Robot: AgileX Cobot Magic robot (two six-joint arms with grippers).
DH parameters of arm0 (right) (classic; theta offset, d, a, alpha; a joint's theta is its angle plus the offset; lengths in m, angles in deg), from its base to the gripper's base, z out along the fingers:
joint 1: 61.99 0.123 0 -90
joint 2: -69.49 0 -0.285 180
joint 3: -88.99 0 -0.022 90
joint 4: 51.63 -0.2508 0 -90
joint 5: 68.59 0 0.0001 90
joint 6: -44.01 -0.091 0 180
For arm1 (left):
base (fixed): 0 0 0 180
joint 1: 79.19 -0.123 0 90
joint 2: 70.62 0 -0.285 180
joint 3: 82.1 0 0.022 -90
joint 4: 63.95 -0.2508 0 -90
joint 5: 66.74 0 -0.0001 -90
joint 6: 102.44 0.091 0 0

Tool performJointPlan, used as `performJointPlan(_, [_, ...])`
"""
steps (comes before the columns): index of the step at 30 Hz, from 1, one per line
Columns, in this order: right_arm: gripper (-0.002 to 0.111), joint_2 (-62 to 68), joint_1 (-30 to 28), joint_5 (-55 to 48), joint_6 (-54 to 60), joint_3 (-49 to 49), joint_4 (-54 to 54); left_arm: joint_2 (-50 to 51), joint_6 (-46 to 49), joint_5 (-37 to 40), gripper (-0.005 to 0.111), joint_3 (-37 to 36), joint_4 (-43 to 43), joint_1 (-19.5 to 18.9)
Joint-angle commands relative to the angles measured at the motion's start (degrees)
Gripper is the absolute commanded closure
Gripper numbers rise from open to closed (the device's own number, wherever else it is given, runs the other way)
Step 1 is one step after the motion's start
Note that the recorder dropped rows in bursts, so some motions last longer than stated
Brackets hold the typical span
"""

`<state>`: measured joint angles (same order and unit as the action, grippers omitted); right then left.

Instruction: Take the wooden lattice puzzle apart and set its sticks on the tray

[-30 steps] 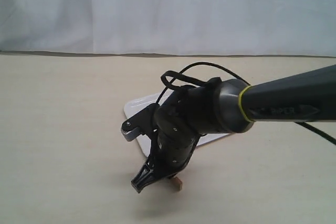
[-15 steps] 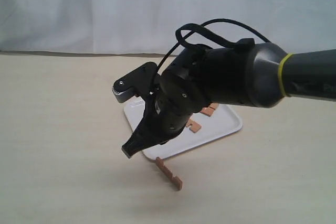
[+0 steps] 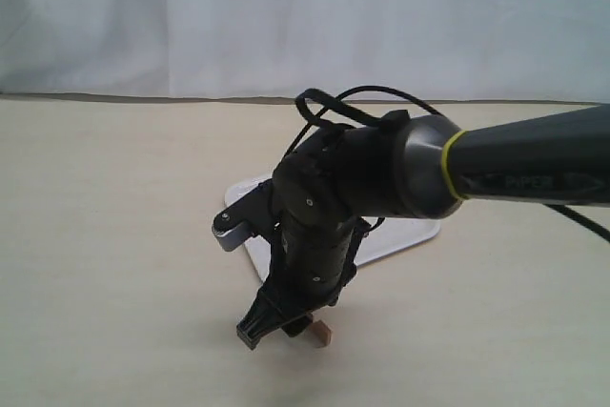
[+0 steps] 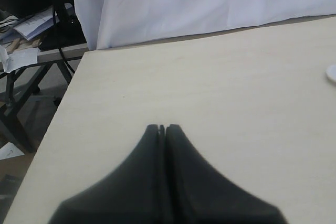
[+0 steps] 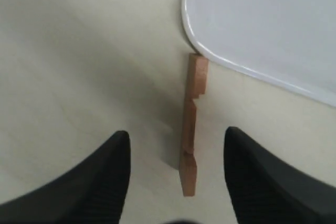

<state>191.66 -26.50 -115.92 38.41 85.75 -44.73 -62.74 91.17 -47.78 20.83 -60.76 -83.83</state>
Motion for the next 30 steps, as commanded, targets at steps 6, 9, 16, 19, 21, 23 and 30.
performJointPlan(6, [0.056, 3.4, -0.1, 4.6, 0.5, 0.3, 0.0, -0.1, -0.4, -0.6, 0.107, -0.1, -0.1, 0.4])
performJointPlan(9, [0.056, 3.7, -0.1, 4.9, 0.2, 0.3, 0.0, -0.1, -0.4, -0.6, 0.107, -0.1, -0.1, 0.4])
performJointPlan(16, [0.074, 3.9, -0.3, 5.2, -0.3, 0.3, 0.6, -0.1, -0.4, -0.6, 0.107, -0.1, -0.1, 0.4])
performJointPlan(19, [0.077, 4.2, -0.9, 5.2, -1.6, 0.3, 1.5, -0.1, -0.4, -0.6, 0.107, -0.1, -0.1, 0.4])
performJointPlan(21, [0.083, 4.2, -1.2, 5.1, -1.6, 0.3, 1.7, -0.1, -0.4, -0.6, 0.107, -0.1, -0.1, 0.4])
performJointPlan(23, [0.101, 4.2, -1.2, 4.9, -1.1, 0.3, 1.7, -0.1, -0.4, -0.5, 0.107, -0.1, -0.1, 0.4])
performJointPlan(30, [0.104, 2.7, -1.0, 5.1, -0.1, 0.3, 1.7, -0.1, -0.4, -0.5, 0.107, -0.1, -0.1, 0.4])
